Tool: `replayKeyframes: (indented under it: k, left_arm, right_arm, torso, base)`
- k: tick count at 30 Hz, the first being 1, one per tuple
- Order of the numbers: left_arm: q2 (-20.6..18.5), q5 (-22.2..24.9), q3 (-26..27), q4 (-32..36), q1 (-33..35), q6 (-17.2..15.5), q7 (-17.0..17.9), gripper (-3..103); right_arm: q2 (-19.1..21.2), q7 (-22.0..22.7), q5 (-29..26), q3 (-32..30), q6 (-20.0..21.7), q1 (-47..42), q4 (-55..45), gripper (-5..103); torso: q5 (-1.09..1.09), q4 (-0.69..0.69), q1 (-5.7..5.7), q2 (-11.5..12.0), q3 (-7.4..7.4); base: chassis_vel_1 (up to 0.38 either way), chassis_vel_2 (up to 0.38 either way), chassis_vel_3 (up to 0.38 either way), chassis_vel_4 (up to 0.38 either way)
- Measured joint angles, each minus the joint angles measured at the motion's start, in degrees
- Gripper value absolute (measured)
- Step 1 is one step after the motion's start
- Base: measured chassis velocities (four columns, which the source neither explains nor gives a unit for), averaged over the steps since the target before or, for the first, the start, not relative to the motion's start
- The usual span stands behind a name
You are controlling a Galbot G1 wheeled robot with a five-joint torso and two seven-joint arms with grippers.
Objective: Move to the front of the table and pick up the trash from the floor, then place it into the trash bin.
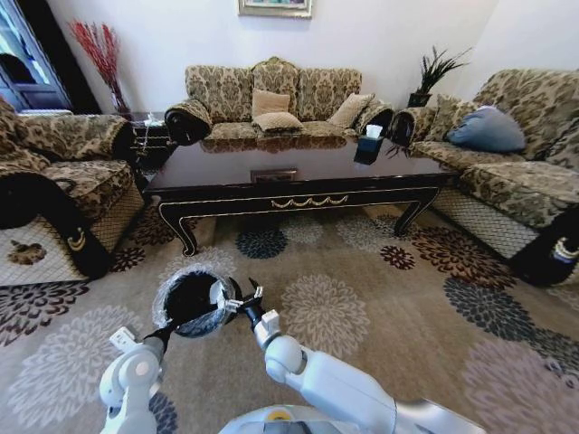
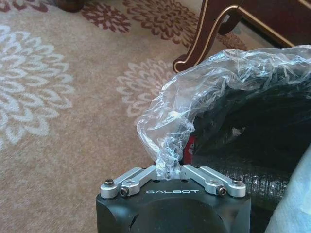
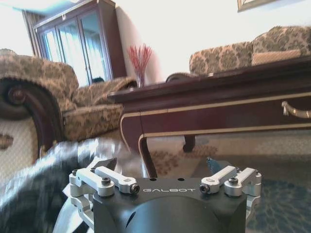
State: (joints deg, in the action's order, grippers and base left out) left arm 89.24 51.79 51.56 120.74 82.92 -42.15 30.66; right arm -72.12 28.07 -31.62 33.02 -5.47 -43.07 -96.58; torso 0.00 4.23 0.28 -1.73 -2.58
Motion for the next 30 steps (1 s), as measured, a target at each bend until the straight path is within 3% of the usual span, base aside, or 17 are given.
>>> replayKeyframes:
  k: [17,25,30]
  left_arm:
    - [-0.4,1.1,0.9,-1.3,0.1,0.0,0.0,2]
    - [-2.0,6.8,5.1,-2.6,0.1,0.1,5.2,2]
    - [-1.4,7.2,5.0,-4.1,-0.5,0.3,7.3,2]
  right_arm:
    - [-1.7,-0.2,-0.3,-2.6,-0.5,-0.5,1.3,100]
    - [-3.4,0.2,-5.2,-13.0,1.6,-0.6,8.2,100]
    - [-3.1,0.6,-7.9,-16.6,3.3,-0.6,8.6,100]
  torso:
    - [0.00,0.01,0.00,0.0,0.00]
    - [0.01,0.00,0.00,0.0,0.00]
    - [0.00,0.00,0.00,0.0,0.00]
  base:
    - [0.000,0.000,0.000,0.000]
    - [0.000,0.000,0.000,0.000]
    - [0.000,0.000,0.000,0.000]
